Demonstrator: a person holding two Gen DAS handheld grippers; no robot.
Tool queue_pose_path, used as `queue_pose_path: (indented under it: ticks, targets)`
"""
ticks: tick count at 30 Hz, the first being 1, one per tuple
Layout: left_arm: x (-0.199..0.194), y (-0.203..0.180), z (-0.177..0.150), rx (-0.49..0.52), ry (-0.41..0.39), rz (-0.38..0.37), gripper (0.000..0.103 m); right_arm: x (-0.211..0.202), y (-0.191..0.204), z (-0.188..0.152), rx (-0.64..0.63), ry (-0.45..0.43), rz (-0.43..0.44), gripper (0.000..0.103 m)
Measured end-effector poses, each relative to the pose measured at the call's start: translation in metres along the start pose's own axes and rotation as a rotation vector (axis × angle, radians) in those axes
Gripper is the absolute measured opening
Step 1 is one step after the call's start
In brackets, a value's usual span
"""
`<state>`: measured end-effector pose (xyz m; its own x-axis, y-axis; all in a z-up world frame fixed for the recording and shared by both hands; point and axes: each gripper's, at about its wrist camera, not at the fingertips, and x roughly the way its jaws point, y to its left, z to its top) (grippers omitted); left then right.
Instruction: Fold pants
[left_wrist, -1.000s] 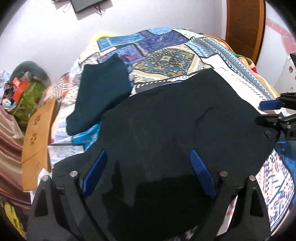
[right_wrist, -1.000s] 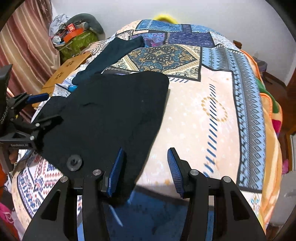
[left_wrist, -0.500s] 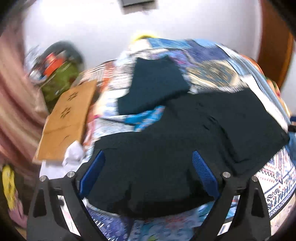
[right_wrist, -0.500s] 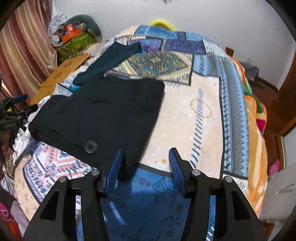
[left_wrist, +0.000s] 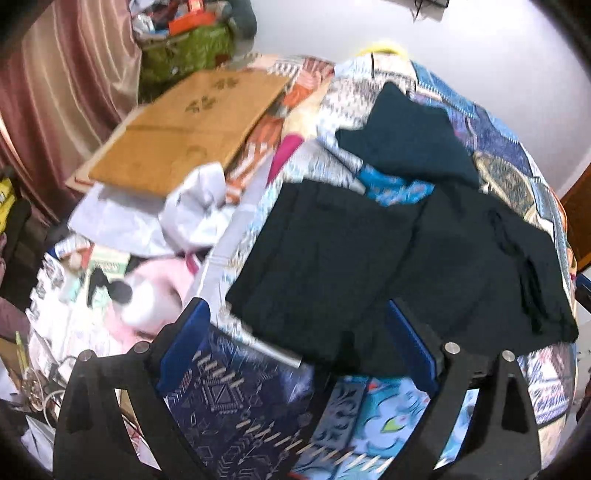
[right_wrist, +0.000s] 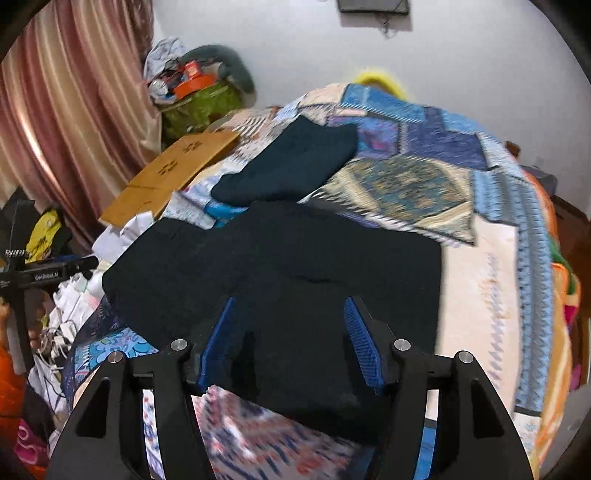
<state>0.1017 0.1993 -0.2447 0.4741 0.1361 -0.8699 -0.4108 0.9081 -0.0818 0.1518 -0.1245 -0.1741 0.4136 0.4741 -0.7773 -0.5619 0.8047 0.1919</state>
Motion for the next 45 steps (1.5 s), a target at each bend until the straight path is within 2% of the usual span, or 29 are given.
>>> queue_pose_path:
  ticks: [4, 7, 8, 17, 22, 24, 25, 26, 28, 31, 37, 41, 45]
  targets:
    - [0.022, 0.017, -0.012, -0.103, 0.116, -0.138, 0.096, 0.031, 0.006, -0.004, -0.013, 0.100, -0.004, 0.058]
    - [0.042, 0.024, -0.021, -0.177, 0.217, -0.248, 0.096, 0.030, 0.007, -0.006, -0.020, 0.100, 0.021, 0.071]
    - [0.048, 0.026, -0.024, -0.203, 0.236, -0.275, 0.096, 0.029, 0.007, -0.007, -0.022, 0.101, 0.019, 0.071]
    - [0.086, 0.030, -0.022, -0.347, 0.322, -0.440, 0.096, 0.031, 0.008, -0.009, -0.014, 0.093, 0.043, 0.075]
    - [0.097, 0.025, -0.008, -0.392, 0.318, -0.428, 0.095, 0.032, 0.006, -0.008, -0.007, 0.087, 0.056, 0.076]
    - [0.099, 0.019, -0.003, -0.386, 0.304, -0.384, 0.085, 0.032, 0.005, -0.008, -0.001, 0.083, 0.064, 0.076]
    - [0.098, 0.016, -0.002, -0.377, 0.295, -0.350, 0.070, 0.032, 0.005, -0.009, 0.002, 0.082, 0.067, 0.076]
    - [0.096, 0.015, -0.002, -0.368, 0.288, -0.329, 0.044, 0.032, 0.004, -0.009, 0.002, 0.081, 0.068, 0.076]
    - [0.095, 0.010, -0.003, -0.370, 0.285, -0.302, 0.028, 0.032, 0.004, -0.009, 0.005, 0.079, 0.071, 0.076]
    - [0.087, 0.003, -0.004, -0.345, 0.236, -0.254, 0.019, 0.031, 0.004, -0.009, 0.010, 0.077, 0.075, 0.076]
    - [0.038, -0.031, 0.018, -0.124, 0.047, -0.097, 0.013, 0.021, -0.007, -0.012, 0.048, 0.066, 0.063, 0.076]
    - [-0.010, -0.057, 0.039, -0.030, -0.095, -0.096, 0.012, -0.004, -0.028, -0.018, 0.122, 0.019, 0.069, 0.076]
    - [-0.063, -0.092, 0.060, 0.085, -0.252, -0.123, 0.012, -0.027, -0.051, -0.028, 0.148, -0.018, -0.014, 0.076]
